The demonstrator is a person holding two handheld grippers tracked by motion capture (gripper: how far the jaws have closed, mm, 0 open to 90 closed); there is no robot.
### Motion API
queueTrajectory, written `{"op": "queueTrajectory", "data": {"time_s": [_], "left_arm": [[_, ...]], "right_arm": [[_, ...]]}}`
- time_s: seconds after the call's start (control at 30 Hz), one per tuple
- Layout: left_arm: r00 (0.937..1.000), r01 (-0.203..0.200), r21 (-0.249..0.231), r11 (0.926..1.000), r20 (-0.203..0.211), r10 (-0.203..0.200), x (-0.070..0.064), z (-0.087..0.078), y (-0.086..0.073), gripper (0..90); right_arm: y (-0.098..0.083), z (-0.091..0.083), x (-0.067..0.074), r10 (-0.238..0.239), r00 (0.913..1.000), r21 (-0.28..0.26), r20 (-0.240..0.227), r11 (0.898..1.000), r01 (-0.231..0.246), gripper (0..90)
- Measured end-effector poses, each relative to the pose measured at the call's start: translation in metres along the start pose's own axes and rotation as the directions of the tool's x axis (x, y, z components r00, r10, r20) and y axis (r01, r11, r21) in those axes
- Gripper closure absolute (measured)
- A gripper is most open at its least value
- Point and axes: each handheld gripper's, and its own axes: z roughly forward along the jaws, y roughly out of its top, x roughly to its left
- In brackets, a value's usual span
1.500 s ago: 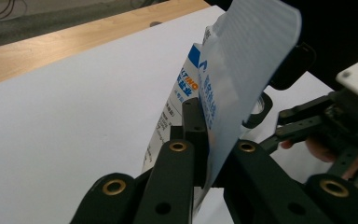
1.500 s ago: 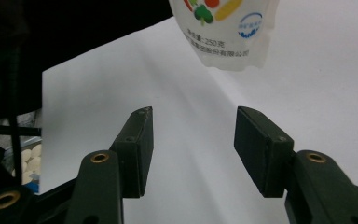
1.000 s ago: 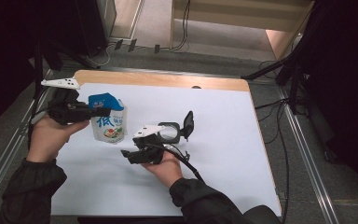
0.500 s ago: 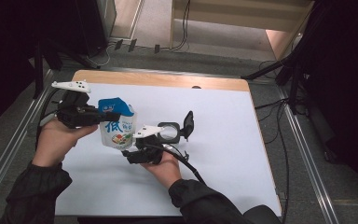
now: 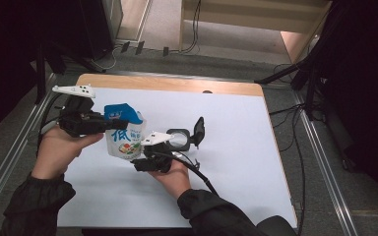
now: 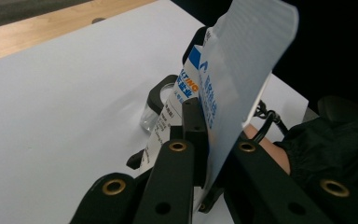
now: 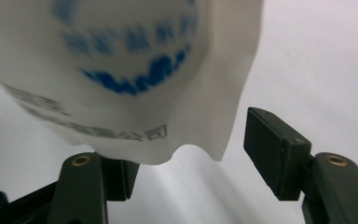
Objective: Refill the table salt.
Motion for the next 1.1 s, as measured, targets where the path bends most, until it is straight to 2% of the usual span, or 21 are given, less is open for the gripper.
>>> {"op": "queueTrajectory", "data": {"time_s": [0.07, 0.2, 0.33, 0.6, 0.63, 0.83, 0.9, 1.0, 1.1], "left_arm": [[0.9999, 0.01, -0.001, 1.0, 0.008, -0.01, 0.002, 0.001, -0.001, 90.0], [0.9999, 0.012, -0.006, 0.9999, 0.001, -0.012, 0.001, 0.002, -0.001, 90.0], [0.9998, 0.014, -0.022, 0.9997, 0.015, -0.013, 0.002, 0.002, -0.001, 90.0], [0.9998, 0.013, -0.01, 0.9999, 0.014, -0.013, 0.002, 0.008, -0.002, 87.8], [0.9999, 0.014, -0.004, 0.9999, 0.002, -0.014, 0.003, 0.011, -0.002, 87.8], [0.9996, 0.02, 0.011, 0.9997, 0.019, -0.021, 0.004, 0.02, -0.004, 85.0], [0.9994, 0.024, 0.013, 0.9996, 0.024, -0.024, 0.004, 0.022, -0.005, 84.0], [0.9989, 0.026, 0.016, 0.9995, 0.039, -0.026, 0.005, 0.025, -0.006, 83.8], [0.999, 0.026, 0.033, 0.9991, 0.036, -0.027, 0.006, 0.027, -0.007, 81.6]], "right_arm": [[0.001, 0.0, 0.002, -0.019, 0.9998, -0.002, 0.008, 1.0, 0.019, 41.4], [0.0, -0.001, 0.003, -0.023, 0.9997, 0.004, -0.005, 1.0, 0.023, 43.5], [0.0, -0.002, 0.006, -0.037, 0.999, -0.001, -0.026, 0.999, 0.037, 44.2], [-0.003, -0.001, 0.015, -0.086, 0.9954, 0.005, -0.041, 0.996, 0.087, 47.4], [-0.003, -0.001, 0.016, -0.081, 0.9958, 0.002, -0.044, 0.997, 0.081, 48.5], [-0.002, -0.003, 0.017, -0.088, 0.9941, -0.009, -0.062, 0.996, 0.088, 50.8], [-0.002, -0.004, 0.017, -0.094, 0.993, -0.024, -0.072, 0.995, 0.092, 52.7], [-0.002, -0.006, 0.019, -0.105, 0.9911, -0.025, -0.081, 0.994, 0.104, 61.1], [-0.002, -0.006, 0.017, -0.089, 0.9907, -0.021, -0.103, 0.996, 0.088, 62.3]]}}
